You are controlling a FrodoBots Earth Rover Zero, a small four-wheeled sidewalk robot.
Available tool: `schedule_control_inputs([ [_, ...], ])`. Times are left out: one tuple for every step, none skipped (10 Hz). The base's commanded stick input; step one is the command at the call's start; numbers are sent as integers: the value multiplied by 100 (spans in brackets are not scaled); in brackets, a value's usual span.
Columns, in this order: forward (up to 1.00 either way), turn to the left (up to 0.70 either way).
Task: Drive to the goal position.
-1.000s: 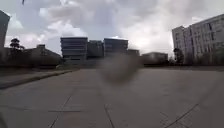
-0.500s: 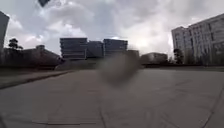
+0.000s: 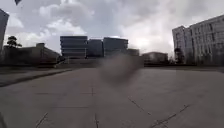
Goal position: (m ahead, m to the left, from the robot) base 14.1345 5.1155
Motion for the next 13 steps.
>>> schedule_control_inputs([
  [70,35],
  [70,35],
  [70,2],
  [70,0],
  [70,0],
  [70,0],
  [70,0],
  [70,0],
  [70,0],
  [70,0],
  [70,0],
  [70,0],
  [70,0],
])
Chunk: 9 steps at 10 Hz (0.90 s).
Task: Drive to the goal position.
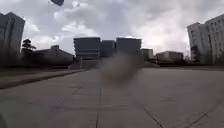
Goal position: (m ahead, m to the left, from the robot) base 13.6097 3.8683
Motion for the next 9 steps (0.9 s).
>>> schedule_control_inputs([
  [70,0],
  [70,0],
  [70,0],
  [70,0],
  [70,0],
  [70,0],
  [70,0],
  [70,0],
  [70,0],
])
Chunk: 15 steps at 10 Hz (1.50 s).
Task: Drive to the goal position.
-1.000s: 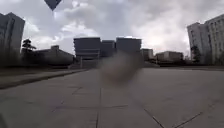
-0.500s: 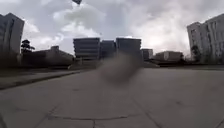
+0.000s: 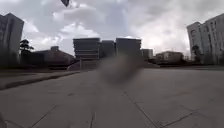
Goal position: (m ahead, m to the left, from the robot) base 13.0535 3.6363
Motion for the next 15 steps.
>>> schedule_control_inputs([
  [70,0],
  [70,0],
  [70,0],
  [70,0],
  [70,0],
  [70,0],
  [70,0],
  [70,2],
  [70,2],
  [70,1],
  [70,1],
  [70,0],
  [70,0],
  [70,1],
  [70,2],
])
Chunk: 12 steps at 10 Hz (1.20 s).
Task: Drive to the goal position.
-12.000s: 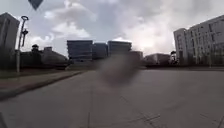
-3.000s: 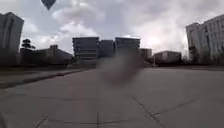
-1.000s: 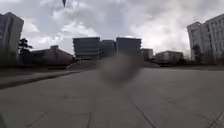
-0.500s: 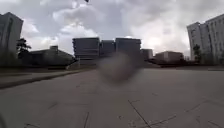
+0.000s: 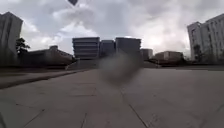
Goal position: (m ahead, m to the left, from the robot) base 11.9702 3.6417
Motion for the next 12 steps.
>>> schedule_control_inputs([
  [70,2],
  [70,2],
  [70,2],
  [70,2],
  [70,2],
  [70,2],
  [70,1],
  [70,1],
  [70,0],
  [70,0],
  [70,0],
  [70,0],
])
